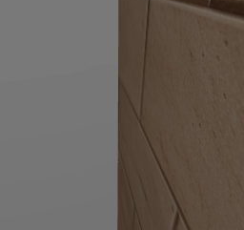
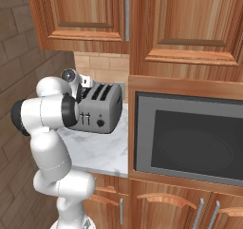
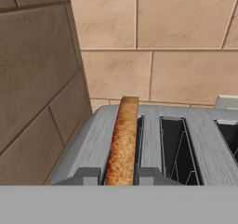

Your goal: Start the toaster. Once the lever pops up, take the bread to the plate on the dining counter.

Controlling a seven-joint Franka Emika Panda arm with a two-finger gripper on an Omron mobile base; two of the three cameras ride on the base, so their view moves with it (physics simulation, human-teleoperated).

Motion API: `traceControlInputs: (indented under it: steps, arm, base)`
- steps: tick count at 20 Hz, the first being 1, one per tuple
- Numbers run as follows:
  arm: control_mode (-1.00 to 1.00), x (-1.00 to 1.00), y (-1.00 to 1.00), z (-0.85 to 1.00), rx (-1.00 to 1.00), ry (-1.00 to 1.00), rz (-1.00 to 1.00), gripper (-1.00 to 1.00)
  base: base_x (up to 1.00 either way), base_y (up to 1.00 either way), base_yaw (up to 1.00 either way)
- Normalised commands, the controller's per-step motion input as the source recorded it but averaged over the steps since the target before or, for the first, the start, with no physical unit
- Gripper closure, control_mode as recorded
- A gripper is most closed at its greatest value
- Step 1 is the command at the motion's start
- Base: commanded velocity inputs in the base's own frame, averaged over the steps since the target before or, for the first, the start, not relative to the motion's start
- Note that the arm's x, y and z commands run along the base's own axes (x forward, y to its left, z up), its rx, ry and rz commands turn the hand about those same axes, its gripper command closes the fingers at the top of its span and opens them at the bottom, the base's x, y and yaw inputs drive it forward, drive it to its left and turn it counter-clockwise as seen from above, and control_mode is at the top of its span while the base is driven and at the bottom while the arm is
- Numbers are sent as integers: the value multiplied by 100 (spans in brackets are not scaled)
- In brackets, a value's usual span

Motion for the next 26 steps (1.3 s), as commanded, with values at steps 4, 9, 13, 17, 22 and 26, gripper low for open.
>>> traceControlInputs:
  steps: [4,9,13,17,22,26]
  arm:
    - [-100,0,0,0,0,0,0,100]
    - [-100,-3,0,0,0,0,0,100]
    - [-100,0,0,19,0,-2,0,100]
    - [-100,0,0,35,0,-1,0,100]
    - [-100,-3,0,40,0,-2,0,100]
    - [-100,-15,0,27,0,-12,0,100]
  base:
    - [0,0,0]
    - [0,0,0]
    - [0,0,0]
    - [0,0,0]
    - [0,0,0]
    - [0,0,0]
